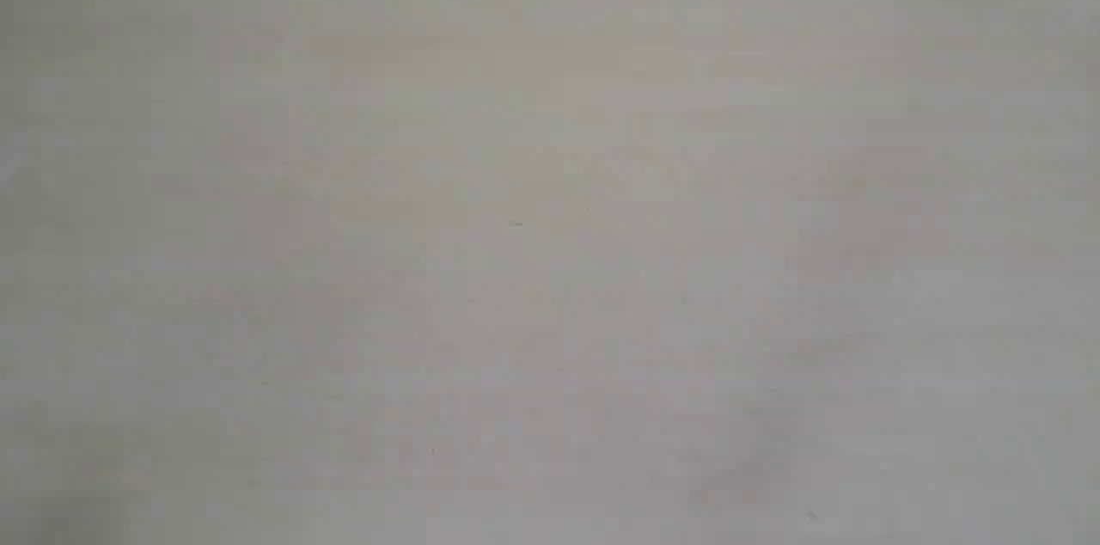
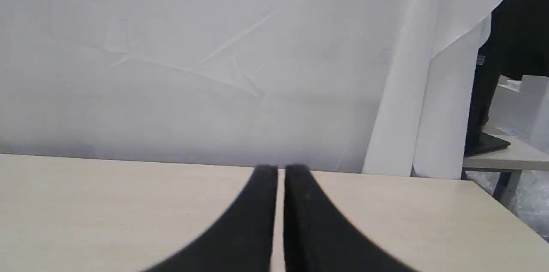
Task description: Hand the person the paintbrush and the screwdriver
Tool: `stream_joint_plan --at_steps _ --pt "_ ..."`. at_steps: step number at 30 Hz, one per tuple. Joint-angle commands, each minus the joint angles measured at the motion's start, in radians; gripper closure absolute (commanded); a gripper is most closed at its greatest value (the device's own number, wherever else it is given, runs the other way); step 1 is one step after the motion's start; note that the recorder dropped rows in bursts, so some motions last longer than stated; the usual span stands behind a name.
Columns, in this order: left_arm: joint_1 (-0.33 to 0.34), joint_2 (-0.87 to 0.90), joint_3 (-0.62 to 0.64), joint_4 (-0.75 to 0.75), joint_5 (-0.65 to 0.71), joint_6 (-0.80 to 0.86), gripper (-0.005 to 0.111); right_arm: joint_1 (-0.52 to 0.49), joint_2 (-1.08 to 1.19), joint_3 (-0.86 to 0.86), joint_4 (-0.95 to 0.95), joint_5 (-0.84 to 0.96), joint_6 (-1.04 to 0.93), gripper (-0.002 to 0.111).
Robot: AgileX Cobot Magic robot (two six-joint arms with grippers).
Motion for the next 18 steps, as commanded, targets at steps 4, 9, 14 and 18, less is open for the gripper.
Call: stream_joint_plan --at_steps 4,9,14,18 --pt "-0.006 -0.002 0.002 -0.001 -0.011 -0.002 0.107 0.002 -0.005 0.003 0.008 0.006 0.000 0.104" --pt "-0.006 -0.002 0.002 -0.001 -0.011 -0.002 0.107 0.002 -0.005 0.003 0.008 0.006 0.009 0.104" --pt "-0.006 -0.002 0.002 -0.001 -0.011 -0.002 0.107 0.002 -0.005 0.003 0.022 0.016 0.011 0.104" --pt "-0.006 -0.002 0.002 -0.001 -0.011 -0.002 0.107 0.002 -0.005 0.003 0.022 0.016 0.011 0.104"
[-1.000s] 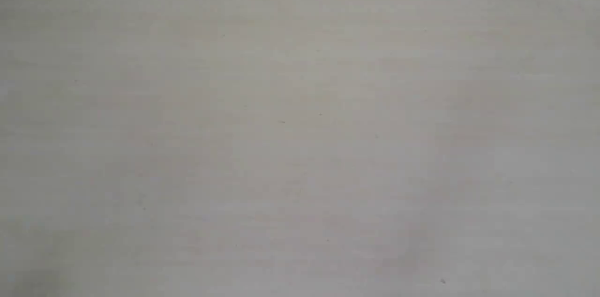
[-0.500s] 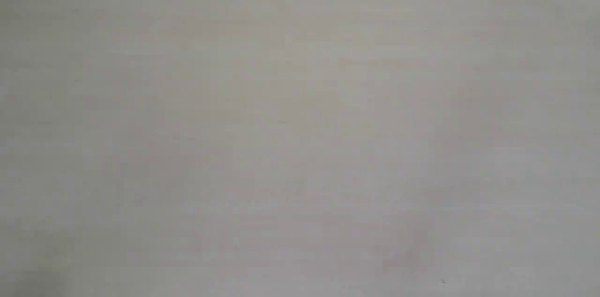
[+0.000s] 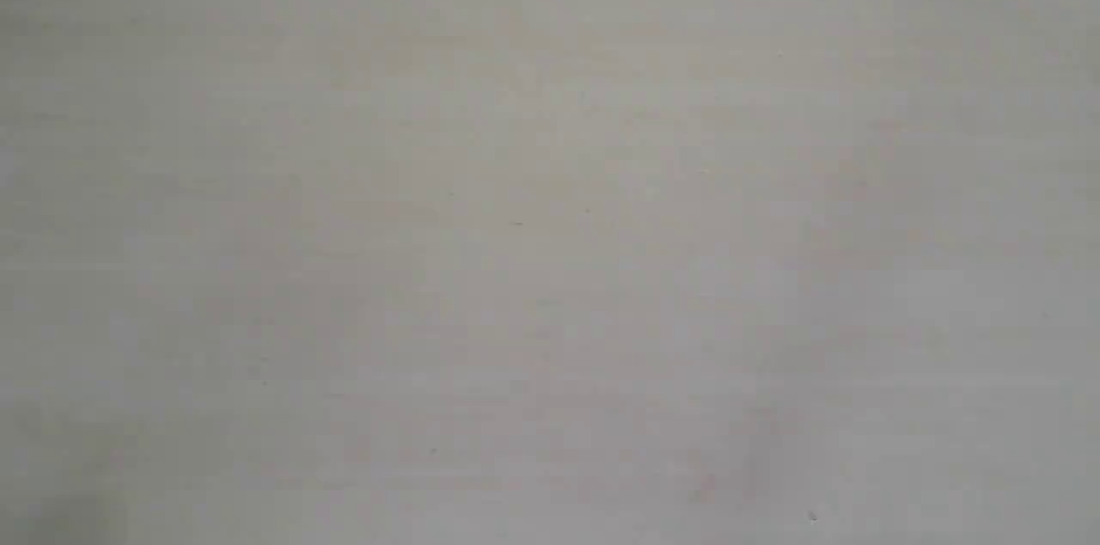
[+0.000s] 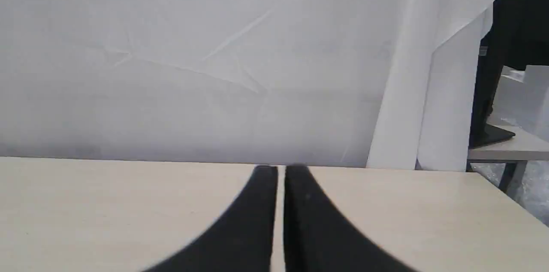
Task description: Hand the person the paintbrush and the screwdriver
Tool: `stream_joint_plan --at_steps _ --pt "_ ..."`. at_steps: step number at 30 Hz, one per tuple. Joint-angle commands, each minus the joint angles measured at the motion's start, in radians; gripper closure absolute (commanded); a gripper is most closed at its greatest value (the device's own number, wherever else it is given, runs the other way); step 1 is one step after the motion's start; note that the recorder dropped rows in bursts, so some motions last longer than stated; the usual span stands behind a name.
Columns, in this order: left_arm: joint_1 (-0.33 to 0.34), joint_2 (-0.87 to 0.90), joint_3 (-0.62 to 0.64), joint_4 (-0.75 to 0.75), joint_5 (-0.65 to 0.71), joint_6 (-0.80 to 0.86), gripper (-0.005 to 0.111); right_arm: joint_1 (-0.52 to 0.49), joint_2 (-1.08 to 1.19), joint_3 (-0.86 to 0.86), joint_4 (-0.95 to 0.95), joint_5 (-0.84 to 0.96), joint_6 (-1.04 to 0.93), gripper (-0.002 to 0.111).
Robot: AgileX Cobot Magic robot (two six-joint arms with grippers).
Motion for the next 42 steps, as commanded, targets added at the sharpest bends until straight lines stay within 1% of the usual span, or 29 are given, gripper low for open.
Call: stream_joint_plan --at_steps 1,23,25,29,42 --pt "-0.006 -0.002 0.002 -0.001 -0.011 -0.002 0.107 0.002 -0.005 0.003 0.004 0.008 0.003 0.104" --pt "-0.006 -0.002 0.002 -0.004 -0.010 -0.002 0.107 0.002 -0.005 0.003 0.004 0.008 0.003 0.104" --pt "-0.006 -0.002 0.002 -0.004 -0.010 -0.002 0.107 0.011 -0.005 0.003 0.004 0.008 0.003 0.104" --pt "-0.006 -0.002 0.002 -0.004 -0.010 -0.002 0.107 0.080 -0.005 0.003 0.004 0.008 0.003 0.104" --pt "-0.006 -0.002 0.002 -0.002 -0.011 -0.002 0.107 0.081 -0.005 0.003 0.009 0.008 0.003 0.104"
